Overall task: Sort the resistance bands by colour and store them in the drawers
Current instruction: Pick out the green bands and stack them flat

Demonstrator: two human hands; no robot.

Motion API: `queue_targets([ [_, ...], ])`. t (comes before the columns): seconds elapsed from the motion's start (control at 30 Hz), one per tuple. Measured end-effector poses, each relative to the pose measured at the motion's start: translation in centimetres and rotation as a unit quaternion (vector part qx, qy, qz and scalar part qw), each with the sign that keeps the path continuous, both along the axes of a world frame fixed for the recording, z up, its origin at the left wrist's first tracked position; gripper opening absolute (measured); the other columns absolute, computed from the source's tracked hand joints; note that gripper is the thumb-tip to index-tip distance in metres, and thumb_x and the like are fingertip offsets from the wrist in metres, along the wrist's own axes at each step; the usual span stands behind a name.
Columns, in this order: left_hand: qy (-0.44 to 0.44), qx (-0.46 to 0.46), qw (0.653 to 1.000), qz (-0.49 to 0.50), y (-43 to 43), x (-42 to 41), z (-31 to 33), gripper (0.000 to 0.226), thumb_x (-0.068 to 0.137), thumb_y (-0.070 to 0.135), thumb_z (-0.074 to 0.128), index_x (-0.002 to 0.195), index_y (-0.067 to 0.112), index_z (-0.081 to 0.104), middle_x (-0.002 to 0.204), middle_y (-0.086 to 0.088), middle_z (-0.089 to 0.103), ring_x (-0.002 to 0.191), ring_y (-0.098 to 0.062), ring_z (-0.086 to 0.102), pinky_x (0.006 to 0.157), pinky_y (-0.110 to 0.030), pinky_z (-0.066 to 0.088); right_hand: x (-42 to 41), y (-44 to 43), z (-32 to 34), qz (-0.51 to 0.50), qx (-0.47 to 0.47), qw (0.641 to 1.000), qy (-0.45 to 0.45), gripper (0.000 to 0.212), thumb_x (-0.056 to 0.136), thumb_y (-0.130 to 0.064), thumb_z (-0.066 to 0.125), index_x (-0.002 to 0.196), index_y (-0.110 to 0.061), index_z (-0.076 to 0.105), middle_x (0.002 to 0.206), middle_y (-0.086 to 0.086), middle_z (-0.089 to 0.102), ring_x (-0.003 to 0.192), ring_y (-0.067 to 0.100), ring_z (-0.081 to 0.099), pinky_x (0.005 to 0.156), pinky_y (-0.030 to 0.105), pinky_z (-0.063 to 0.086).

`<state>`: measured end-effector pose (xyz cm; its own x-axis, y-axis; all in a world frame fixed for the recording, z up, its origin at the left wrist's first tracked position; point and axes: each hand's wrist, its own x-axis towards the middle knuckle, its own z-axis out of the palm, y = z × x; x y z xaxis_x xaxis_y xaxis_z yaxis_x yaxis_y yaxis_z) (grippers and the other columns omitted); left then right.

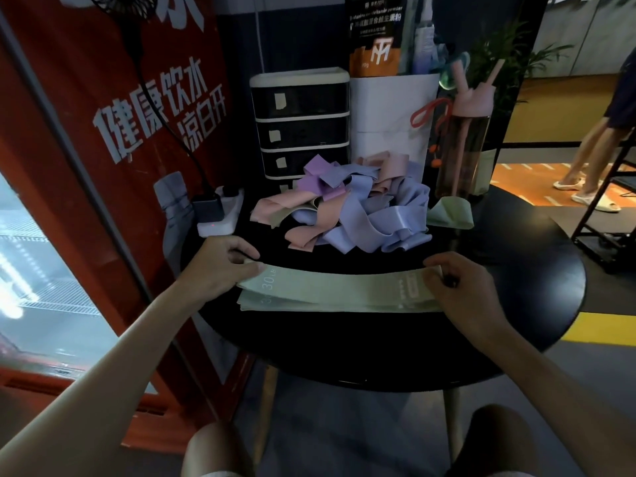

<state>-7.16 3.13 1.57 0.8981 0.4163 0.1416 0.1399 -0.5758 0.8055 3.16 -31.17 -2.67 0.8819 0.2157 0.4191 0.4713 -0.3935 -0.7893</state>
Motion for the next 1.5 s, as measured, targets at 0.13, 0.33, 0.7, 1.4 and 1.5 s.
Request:
queue_targets([
  [0.13, -0.003, 0.07, 0.997, -0.01, -0.1, 0.0, -0.7, 0.016, 0.079, 0.018, 0.083, 0.088, 0.02, 0.07, 0.079, -0.012, 0.07, 0.075, -0.025, 0.068, 0.072, -0.036, 0.052, 0.1, 0.0, -0.1, -0.012, -0.006, 1.0, 0.004, 0.015, 0.09, -0.01, 0.064, 0.097, -0.022, 0.068, 0.072, 0.007, 0.064, 0.061, 0.017, 0.056, 0.055, 0.015, 0.042],
  [0.33, -0.002, 0.108, 0.994, -0.029, -0.1, 0.1, -1.5, 0.012, 0.082, 0.019, 0.081, 0.089, 0.02, 0.071, 0.084, -0.005, 0.071, 0.08, -0.019, 0.068, 0.075, -0.038, 0.053, 0.6, -0.1, -0.4, -0.021, -0.075, 0.997, 0.028, 0.012, 0.089, -0.018, 0.065, 0.1, -0.02, 0.07, 0.074, 0.006, 0.063, 0.069, 0.019, 0.059, 0.064, 0.027, 0.046],
  [0.7, 0.049, 0.138, 0.964, -0.224, 1.5, -1.3, -3.2, 0.04, 0.077, 0.042, 0.081, 0.116, 0.041, 0.07, 0.127, 0.023, 0.057, 0.124, 0.004, 0.047, 0.115, -0.031, 0.031, 1.2, -1.4, -0.9, 0.139, -0.2, 0.97, -0.032, 0.036, 0.067, -0.07, 0.058, 0.101, -0.058, 0.061, 0.122, -0.033, 0.048, 0.124, 0.013, 0.044, 0.105, 0.055, 0.036],
  [1.4, 0.013, 0.228, 0.928, -0.293, -6.5, 2.7, -2.8, 0.03, 0.085, 0.032, 0.078, 0.114, 0.031, 0.07, 0.118, 0.016, 0.06, 0.114, -0.002, 0.051, 0.103, -0.03, 0.042, 1.7, -1.4, -1.2, 0.154, -0.215, 0.963, -0.043, 0.025, 0.075, -0.05, 0.067, 0.099, -0.051, 0.06, 0.115, -0.025, 0.058, 0.114, 0.009, 0.051, 0.104, 0.052, 0.037],
  [1.5, 0.006, 0.235, 0.928, -0.29, -6.6, 2.7, -3.0, 0.028, 0.085, 0.031, 0.078, 0.112, 0.029, 0.07, 0.118, 0.014, 0.06, 0.113, -0.003, 0.052, 0.101, -0.03, 0.043, 1.9, -1.3, -1.2, 0.153, -0.23, 0.96, -0.041, 0.025, 0.08, -0.043, 0.071, 0.101, -0.049, 0.059, 0.116, -0.025, 0.056, 0.115, 0.008, 0.048, 0.106, 0.05, 0.034],
])
